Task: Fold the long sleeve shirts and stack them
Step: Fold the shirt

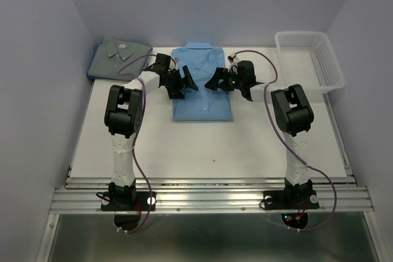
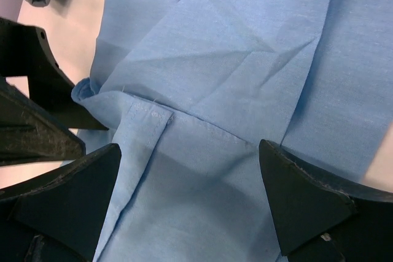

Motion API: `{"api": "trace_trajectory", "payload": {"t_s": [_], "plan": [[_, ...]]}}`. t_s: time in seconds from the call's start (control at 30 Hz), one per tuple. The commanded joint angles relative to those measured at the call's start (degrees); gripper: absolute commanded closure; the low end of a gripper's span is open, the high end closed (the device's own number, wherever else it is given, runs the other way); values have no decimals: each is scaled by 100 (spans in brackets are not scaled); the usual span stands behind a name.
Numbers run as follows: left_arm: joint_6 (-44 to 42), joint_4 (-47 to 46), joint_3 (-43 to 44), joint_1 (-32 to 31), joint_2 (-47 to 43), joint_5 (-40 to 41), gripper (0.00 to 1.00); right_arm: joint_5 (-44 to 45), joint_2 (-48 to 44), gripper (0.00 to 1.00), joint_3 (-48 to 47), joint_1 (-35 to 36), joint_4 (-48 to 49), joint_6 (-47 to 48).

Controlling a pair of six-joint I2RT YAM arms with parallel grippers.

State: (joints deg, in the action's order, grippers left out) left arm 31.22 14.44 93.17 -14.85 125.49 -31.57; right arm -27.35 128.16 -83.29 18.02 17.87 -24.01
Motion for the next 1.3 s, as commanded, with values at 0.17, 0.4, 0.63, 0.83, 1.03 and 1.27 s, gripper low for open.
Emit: {"api": "trace_trajectory", "payload": {"t_s": [0.17,0.4,0.63,0.83,1.03,1.27], "plan": [[-389,323,-141,105,-604,713,1,142,-985,0,1270,105,-116,107],[-161,262,-912,105,-1877,1416,1,441,-1407,0,2008,650,-143,73],[349,174,-2468,105,-3616,2057,1,907,-2048,0,3019,1571,111,-375],[1025,314,-4015,140,-5145,2445,1,793,-2602,0,3670,2082,384,-807],[1745,192,-5762,176,-6132,2560,1,1099,-3366,0,3741,2188,201,-816],[1826,-994,-6337,193,-5545,1911,1,1750,-3930,0,3609,2188,-309,-544]]}}
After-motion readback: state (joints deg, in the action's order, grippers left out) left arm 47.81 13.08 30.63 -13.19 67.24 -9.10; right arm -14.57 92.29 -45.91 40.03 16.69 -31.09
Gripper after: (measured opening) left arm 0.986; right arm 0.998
